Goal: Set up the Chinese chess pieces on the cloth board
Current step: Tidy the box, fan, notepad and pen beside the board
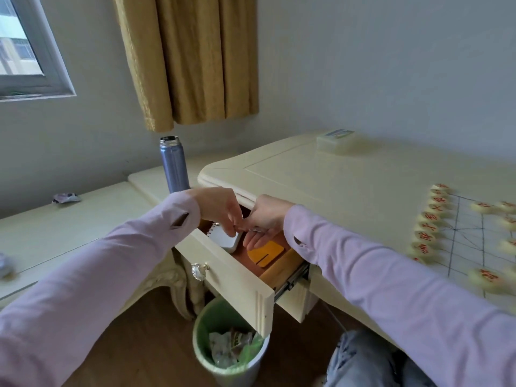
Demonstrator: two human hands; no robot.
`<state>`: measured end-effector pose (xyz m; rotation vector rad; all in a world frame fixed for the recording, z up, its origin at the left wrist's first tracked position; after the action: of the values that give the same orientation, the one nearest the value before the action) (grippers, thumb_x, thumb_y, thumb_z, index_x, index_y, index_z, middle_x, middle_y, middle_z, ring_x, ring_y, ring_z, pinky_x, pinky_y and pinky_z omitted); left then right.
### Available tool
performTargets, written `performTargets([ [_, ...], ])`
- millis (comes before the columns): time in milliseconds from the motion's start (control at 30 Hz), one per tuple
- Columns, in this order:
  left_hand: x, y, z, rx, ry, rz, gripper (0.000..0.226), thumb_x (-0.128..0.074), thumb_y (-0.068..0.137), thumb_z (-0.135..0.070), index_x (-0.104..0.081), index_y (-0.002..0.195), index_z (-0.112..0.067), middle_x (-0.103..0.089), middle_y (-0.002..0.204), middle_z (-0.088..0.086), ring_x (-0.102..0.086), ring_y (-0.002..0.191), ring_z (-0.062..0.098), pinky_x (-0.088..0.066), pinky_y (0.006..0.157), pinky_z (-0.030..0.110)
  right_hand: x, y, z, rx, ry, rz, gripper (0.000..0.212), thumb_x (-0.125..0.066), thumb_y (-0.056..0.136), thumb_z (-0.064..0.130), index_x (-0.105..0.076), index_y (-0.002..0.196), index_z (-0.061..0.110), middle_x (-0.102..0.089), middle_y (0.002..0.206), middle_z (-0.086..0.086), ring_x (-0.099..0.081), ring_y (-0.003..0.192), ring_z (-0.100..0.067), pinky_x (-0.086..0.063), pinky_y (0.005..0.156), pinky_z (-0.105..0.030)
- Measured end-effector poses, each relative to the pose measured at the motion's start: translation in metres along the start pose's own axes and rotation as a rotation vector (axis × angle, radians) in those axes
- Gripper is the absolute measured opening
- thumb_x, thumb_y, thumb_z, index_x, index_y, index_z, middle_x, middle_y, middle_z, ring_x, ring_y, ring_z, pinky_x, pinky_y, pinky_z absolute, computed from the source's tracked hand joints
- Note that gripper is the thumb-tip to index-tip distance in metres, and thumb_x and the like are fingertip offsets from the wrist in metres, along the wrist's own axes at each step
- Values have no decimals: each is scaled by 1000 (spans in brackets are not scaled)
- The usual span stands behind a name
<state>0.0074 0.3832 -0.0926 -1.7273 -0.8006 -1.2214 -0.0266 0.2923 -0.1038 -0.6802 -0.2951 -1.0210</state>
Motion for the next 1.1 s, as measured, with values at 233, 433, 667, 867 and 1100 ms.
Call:
performTargets([
  [233, -31, -4, -1, 1, 177, 227, 37, -59, 84, -8, -68, 115, -27, -63, 103, -9, -54, 97, 9, -41, 81, 17, 7, -8, -11, 73, 14, -91, 27, -63, 88, 10, -62, 109, -7, -69, 90, -18, -68, 76, -23, -57, 70, -24],
  [433, -26, -27, -7, 10, 143, 387, 47, -63, 86, -20, -53, 129, -36, -50, 119, -16, -44, 124, 12, -34, 101, 27, 20, -15, -14, 159, -17, -282, 13, -74, 79, 15, -65, 84, 8, -68, 77, -9, -66, 65, -17, -56, 59, -21],
  [667, -28, -22, -16, -34, 513, 25, 104, -83, 60, -41, -21, 144, -32, -34, 130, -1, -30, 124, 21, -28, 106, 36, 41, -22, -8, 193, -383, -477, 74, -74, 71, 51, -51, 127, 8, -49, 132, -10, -48, 120, -25, -38, 95, -28],
  [867, -15, -3, -23, -83, 507, -206, 132, -84, 56, -47, 9, 148, -35, 10, 158, 3, 3, 145, 25, -4, 116, 44, 41, -29, -19, 95, -515, -311, 90, -74, 65, 61, -43, 131, 8, -45, 133, -10, -44, 123, -27, -35, 84, -29],
  [1100, -9, 44, -42, -132, 485, -376, 126, -80, 60, -50, 1, 151, -17, -8, 159, 4, -13, 145, 16, 3, 118, 33, 54, -39, -23, 174, -731, -410, 79, -80, 64, 47, -50, 121, 1, -41, 124, -12, -41, 121, -24, -36, 99, -28],
])
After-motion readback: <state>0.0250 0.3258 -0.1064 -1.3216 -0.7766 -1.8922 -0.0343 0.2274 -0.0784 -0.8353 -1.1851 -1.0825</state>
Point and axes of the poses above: each hand's wrist, its own y-axis towards the middle knuckle, its own x-axis out of the back of the hand, z = x × y, the point moved 7 cm from there along y, towards the middle knuckle
